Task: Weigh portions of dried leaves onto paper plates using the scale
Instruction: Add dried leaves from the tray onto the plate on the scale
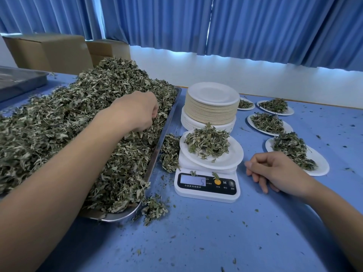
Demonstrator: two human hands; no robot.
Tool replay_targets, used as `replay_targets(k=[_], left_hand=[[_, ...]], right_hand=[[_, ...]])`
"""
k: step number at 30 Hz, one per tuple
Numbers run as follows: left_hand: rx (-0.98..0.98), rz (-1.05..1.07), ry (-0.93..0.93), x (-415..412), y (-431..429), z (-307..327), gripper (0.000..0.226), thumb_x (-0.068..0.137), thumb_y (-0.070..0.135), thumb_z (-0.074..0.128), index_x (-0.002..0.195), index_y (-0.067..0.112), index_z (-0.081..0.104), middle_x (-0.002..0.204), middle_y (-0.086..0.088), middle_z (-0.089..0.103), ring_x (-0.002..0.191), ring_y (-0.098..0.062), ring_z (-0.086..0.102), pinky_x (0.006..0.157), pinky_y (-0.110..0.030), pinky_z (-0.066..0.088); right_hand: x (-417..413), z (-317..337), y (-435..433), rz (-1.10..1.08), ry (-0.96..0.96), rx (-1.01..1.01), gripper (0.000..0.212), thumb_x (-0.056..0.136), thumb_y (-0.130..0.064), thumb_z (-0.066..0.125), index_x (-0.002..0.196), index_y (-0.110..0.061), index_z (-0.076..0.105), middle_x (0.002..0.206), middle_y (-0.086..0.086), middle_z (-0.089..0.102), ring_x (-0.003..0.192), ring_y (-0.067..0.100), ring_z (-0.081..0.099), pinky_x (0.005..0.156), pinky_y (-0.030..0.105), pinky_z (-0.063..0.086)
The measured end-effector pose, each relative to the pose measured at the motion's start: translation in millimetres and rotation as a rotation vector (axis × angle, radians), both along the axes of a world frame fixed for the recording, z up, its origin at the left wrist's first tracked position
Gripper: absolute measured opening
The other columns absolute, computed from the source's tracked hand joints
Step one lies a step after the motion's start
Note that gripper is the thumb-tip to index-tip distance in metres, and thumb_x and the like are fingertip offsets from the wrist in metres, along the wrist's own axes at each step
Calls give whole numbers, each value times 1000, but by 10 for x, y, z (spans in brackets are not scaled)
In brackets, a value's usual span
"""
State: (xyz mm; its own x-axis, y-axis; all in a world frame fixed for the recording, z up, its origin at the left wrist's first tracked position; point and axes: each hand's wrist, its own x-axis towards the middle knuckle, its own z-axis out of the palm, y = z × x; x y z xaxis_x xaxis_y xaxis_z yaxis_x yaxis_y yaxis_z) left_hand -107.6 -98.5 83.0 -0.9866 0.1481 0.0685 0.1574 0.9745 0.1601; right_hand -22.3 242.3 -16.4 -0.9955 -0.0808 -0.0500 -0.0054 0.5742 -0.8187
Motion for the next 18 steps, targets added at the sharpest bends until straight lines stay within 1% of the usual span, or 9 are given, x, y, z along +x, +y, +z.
replay_targets(k=[3, 4, 6, 8, 12, 13, 15, 17, 18], left_hand=[[0, -19, -12, 12, -7, -28, 25, 88, -5, 67, 98, 18, 68, 95, -5, 65, 78, -22, 64, 63, -31, 49], [8, -22, -8, 11, -3, -33, 26, 88, -5, 66, 99, 18, 68, 98, -6, 65, 79, -23, 64, 63, -31, 49], [38, -31, 29, 5, 15, -14, 25, 88, -4, 67, 98, 19, 68, 103, -7, 65, 83, -26, 66, 67, -32, 51], [57, -48, 60, 9, 18, 35, 23, 87, -1, 70, 95, 21, 67, 101, -5, 66, 86, -26, 65, 72, -34, 50], [-18, -75, -32, 38, -29, 66, 21, 83, 3, 78, 88, 21, 67, 86, 2, 69, 77, -15, 62, 74, -35, 49], [-40, -67, -41, 41, -34, 59, 21, 83, 3, 78, 88, 21, 68, 86, 3, 70, 78, -15, 62, 78, -37, 51], [-35, -46, 1, 51, -26, 59, 24, 83, 3, 77, 86, 24, 66, 89, 2, 68, 83, -20, 64, 87, -43, 55], [43, -46, 96, 57, -5, 79, 25, 83, 2, 76, 87, 26, 67, 91, 0, 68, 84, -23, 66, 84, -42, 57], [103, -65, 142, 55, 13, 92, 24, 83, 3, 76, 88, 25, 69, 91, 1, 68, 81, -20, 66, 78, -36, 56]], right_hand=[[-6, 8, -13, -6, -3, 1, 32, 101, -22, 62, 80, 1, 69, 63, 12, 63, 43, 24, 55, 36, 22, 31], [-6, 10, -16, -6, -4, 2, 32, 101, -22, 62, 80, 2, 69, 63, 13, 63, 43, 23, 55, 36, 22, 31], [4, 15, -16, -6, -4, 1, 32, 101, -22, 62, 80, 2, 68, 63, 13, 63, 43, 23, 55, 36, 22, 31], [14, 19, -16, -7, -4, 2, 32, 101, -22, 62, 80, 1, 69, 63, 12, 63, 44, 23, 55, 36, 23, 31], [15, 21, -18, -9, -5, 4, 32, 101, -22, 63, 80, 1, 69, 63, 12, 64, 44, 23, 56, 36, 23, 32], [14, 21, -19, -10, -6, 4, 32, 101, -22, 63, 80, 1, 69, 63, 12, 64, 44, 23, 56, 36, 23, 32], [13, 21, -21, -10, -5, 1, 32, 101, -22, 62, 79, 1, 69, 63, 12, 63, 43, 23, 55, 35, 23, 32], [12, 21, -23, -11, -4, 2, 32, 101, -22, 62, 79, 1, 69, 63, 13, 63, 43, 23, 55, 35, 23, 32], [12, 20, -21, -11, -3, 3, 32, 101, -22, 63, 79, 1, 69, 63, 13, 64, 43, 23, 56, 35, 23, 32]])
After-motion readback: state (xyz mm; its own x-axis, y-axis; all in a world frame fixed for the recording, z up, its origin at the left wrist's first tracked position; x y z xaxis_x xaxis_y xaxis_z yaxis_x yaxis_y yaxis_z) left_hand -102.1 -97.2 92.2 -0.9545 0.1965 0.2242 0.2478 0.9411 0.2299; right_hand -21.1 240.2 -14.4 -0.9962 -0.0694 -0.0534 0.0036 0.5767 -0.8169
